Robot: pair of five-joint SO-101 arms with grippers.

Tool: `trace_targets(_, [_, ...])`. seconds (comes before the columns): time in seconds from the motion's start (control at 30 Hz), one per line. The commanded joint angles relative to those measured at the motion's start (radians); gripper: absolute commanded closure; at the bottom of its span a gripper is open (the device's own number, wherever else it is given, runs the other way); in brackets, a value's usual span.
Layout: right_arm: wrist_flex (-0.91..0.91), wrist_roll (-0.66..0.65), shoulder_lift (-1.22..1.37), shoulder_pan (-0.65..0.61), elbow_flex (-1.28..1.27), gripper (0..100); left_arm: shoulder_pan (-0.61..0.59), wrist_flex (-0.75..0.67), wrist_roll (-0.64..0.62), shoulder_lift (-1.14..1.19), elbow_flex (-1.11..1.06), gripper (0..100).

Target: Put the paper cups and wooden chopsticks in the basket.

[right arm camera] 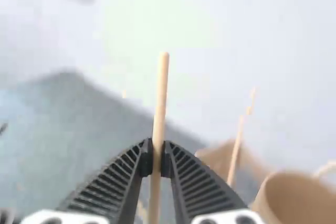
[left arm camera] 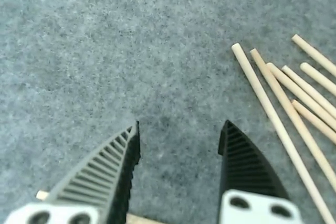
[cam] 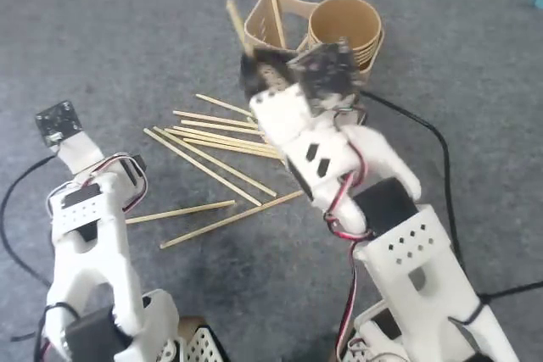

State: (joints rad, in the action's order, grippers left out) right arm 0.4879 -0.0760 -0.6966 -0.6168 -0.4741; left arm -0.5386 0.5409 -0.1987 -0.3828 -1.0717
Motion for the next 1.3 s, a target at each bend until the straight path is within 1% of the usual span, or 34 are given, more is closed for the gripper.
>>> trace_targets(0.0, [-0.378, -0.017, 0.021, 0.07, 0.06, 99.1, -0.002, -0.002, -0.009, -0.003, 0.045, 76])
trace_targets(0.13, [-0.722, -0.017, 0.143, 0.11, 0.064, 99.1, -0.002, -0.002, -0.009, -0.003, 0.045, 76])
trace_targets(0.23, [-0.924, -0.025, 0.26, 0.127, 0.074, 99.1, -0.002, -0.002, -0.009, -0.003, 0.045, 76])
trace_targets(0.5, [-1.09, -0.026, 0.553, 0.208, 0.229, 99.1, 0.0, -0.002, -0.009, -0.005, 0.045, 76])
trace_targets(0.7, [-1.096, -0.025, 0.664, 0.245, 0.249, 99.1, 0.003, -0.003, -0.009, -0.005, 0.045, 76])
trace_targets(0.83, [-1.076, -0.026, 0.636, 0.231, 0.149, 98.8, 0.003, -0.02, -0.011, -0.003, 0.044, 76])
trace_targets(0.97, [-0.881, -0.02, 0.529, 0.191, 0.068, 91.1, 0.005, -0.02, -0.011, -0.003, 0.044, 76])
trace_targets(1.03, [-0.799, -0.017, 0.489, 0.188, 0.068, 89.2, 0.005, -0.02, -0.011, -0.003, 0.044, 76])
trace_targets(1.2, [-0.748, 0.087, 0.374, 0.205, 0.066, 95.9, 0.005, -0.02, -0.011, -0.003, 0.044, 76])
trace_targets(1.27, [-0.641, 0.095, 0.292, 0.213, 0.066, 97.5, 0.005, -0.018, -0.011, -0.003, 0.044, 76])
